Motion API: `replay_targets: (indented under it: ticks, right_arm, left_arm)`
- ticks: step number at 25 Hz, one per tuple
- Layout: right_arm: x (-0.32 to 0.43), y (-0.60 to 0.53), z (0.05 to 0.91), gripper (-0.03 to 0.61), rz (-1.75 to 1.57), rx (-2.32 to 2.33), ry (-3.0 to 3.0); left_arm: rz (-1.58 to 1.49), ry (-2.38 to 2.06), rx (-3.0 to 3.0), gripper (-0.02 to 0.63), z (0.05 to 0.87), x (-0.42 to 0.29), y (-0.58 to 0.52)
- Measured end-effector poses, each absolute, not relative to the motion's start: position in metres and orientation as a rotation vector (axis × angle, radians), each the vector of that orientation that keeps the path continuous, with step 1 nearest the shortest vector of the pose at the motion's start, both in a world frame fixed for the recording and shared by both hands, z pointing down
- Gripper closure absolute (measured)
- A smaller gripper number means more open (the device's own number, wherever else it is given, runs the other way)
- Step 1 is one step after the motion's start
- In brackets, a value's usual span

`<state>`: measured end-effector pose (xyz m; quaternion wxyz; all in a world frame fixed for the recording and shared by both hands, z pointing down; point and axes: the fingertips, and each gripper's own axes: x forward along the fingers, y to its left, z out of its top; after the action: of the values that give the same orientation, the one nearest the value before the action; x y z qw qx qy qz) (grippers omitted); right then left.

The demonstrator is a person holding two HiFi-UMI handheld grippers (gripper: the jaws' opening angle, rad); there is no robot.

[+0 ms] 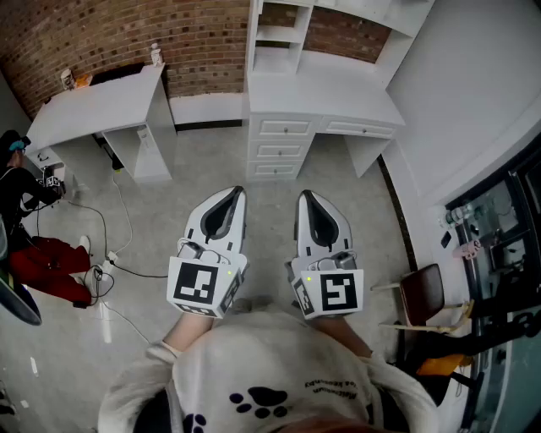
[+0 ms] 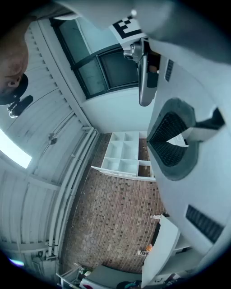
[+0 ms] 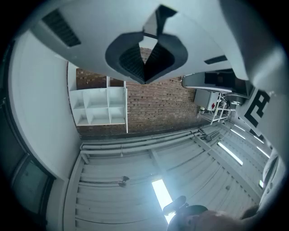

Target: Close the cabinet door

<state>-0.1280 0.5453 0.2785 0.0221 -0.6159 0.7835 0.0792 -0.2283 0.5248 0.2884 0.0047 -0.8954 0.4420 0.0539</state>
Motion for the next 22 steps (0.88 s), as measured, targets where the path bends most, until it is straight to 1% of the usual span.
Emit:
replay_targets:
  ticks: [7, 12, 18, 22]
  right_arm:
    - [-0.108, 0.542, 0.270, 0.569, 0.275, -1.868, 2.416]
    - [-0.099, 0.537, 0.264, 0.569, 0.296, -1.820, 2.430]
    - [-0.089, 0.533, 0.278, 0.569, 0.204, -1.762, 2.448]
    - [-0.095, 0.523, 0.280, 0.568, 0.208, -1.737, 2.465]
  left_arm:
    - [0.150, 1.382, -2.782, 0.606, 0.280, -0.206, 0.524]
    - [0.180, 1.437, -2.731, 0.606, 0.273, -0.207, 0.516]
    - [0.146, 1.449, -2.745, 0.606, 0.290, -0.191, 0.520]
    - [0.156, 1.469, -2.752, 0.606, 0.294, -0.197, 0.508]
